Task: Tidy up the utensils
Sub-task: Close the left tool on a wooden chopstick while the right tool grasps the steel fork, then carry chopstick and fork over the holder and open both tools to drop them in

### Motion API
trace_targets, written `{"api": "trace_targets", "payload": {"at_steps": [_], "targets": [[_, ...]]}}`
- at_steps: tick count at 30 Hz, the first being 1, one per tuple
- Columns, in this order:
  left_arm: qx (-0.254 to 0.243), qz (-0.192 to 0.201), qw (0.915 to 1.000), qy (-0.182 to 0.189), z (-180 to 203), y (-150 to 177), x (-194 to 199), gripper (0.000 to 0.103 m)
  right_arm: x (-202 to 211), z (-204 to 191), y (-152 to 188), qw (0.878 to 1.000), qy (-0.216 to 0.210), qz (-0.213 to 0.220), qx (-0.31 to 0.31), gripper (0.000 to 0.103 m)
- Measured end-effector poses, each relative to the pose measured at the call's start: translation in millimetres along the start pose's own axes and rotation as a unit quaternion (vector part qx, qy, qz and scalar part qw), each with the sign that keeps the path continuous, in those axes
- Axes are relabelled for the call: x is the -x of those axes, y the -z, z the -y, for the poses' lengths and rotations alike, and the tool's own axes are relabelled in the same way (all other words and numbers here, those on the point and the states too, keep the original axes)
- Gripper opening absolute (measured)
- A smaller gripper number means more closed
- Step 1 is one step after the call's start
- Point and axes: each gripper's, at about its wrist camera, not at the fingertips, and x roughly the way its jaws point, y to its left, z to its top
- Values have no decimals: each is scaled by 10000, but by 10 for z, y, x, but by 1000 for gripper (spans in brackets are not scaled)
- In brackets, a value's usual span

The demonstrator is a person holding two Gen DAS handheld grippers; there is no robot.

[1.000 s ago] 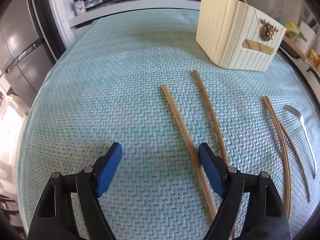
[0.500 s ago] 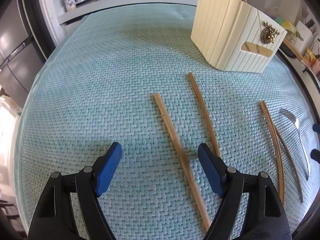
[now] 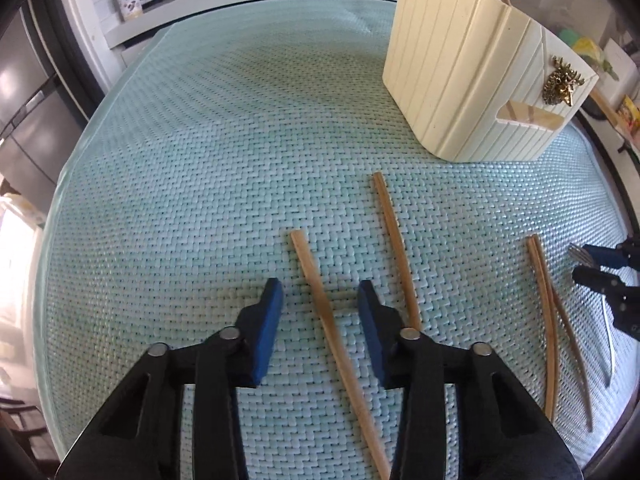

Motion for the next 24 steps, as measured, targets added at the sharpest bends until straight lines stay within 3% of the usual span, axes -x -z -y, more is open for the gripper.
{"api": "trace_targets", "payload": {"at_steps": [1,2,4,11,20,24], "targets": [[-8,2,10000,46,11,-1,7,14,-11,-10,-27,10000,17,-11,-11,25],[7,-3,10000,98,6,-10,4,8,-11,-19,-38,10000,35,-23,-41,24],[64,58,9998,176,-29,-6,13,5,19,-44,-40,9999,49,39,-88,24],[475,782,9933,701,-162,248,503,5,609,-53,162,9964,77,800,-272,24],[570,1870,9728,1244,-87,489,1533,5,1433,-76,430,9796,-49,1927,-562,24],[595,2235,9627,1408,-48,430,1805,5,1716,-108,524,9714,-64,2292,-611,24]]}}
